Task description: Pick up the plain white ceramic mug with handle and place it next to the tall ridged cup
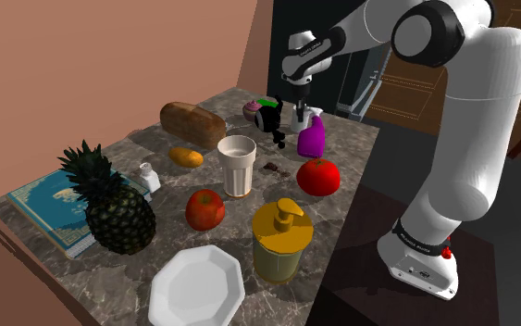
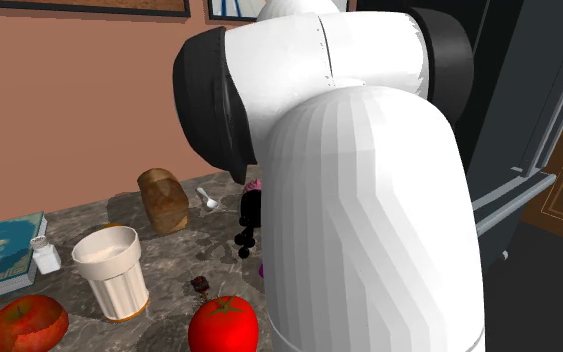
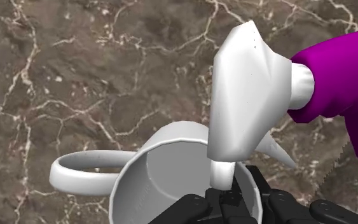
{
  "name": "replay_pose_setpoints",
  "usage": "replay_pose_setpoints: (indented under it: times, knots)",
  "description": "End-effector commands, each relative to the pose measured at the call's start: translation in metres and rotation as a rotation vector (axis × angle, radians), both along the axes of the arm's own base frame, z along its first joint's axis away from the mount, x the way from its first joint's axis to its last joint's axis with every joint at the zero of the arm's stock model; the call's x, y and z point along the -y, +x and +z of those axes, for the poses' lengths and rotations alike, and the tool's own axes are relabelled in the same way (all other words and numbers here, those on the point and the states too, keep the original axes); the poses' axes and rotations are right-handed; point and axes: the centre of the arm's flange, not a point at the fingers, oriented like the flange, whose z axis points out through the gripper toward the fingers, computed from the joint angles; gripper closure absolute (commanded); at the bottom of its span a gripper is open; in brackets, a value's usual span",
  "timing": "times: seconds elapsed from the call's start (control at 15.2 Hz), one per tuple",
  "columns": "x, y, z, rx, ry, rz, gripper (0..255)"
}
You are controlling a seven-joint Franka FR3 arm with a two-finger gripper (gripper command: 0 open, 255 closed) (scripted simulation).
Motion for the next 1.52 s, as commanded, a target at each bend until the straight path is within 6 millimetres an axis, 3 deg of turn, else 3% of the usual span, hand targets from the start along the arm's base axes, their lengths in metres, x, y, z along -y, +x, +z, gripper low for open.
replay_pose_setpoints:
  times: [0.0,1.45]
  knots:
    - [0.000,0.000,0.008,0.000,0.000,0.000,255]
    - [0.000,0.000,0.124,0.000,0.000,0.000,255]
